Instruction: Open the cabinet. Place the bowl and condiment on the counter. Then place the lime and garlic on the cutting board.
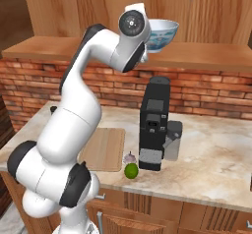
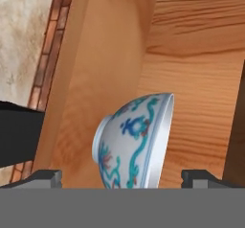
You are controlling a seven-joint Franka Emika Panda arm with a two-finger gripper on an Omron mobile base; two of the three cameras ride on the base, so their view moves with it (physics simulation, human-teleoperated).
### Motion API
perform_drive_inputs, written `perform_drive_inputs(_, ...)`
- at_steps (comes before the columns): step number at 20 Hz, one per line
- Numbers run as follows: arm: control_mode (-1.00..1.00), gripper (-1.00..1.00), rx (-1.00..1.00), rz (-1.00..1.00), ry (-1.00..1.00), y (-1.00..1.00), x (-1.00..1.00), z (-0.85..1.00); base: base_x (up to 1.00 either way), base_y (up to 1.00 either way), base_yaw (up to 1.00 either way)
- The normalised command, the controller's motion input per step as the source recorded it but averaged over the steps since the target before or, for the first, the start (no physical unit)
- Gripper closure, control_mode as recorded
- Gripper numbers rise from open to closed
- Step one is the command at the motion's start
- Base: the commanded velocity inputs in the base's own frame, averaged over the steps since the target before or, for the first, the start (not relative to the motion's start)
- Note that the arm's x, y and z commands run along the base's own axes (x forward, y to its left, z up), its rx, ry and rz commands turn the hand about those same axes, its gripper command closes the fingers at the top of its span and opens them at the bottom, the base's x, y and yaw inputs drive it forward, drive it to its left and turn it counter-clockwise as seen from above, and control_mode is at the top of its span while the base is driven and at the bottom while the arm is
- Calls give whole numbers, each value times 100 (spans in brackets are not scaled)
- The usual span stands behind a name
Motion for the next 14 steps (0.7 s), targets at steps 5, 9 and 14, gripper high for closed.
perform_drive_inputs(5, -100, -100, 0, 0, 0, -7, 18, -5, 0, 0, 0)
perform_drive_inputs(9, -100, -100, 0, 0, 0, -6, 18, -4, 0, 0, 0)
perform_drive_inputs(14, -100, -100, 0, 0, 0, -4, 19, -3, 0, 0, 0)
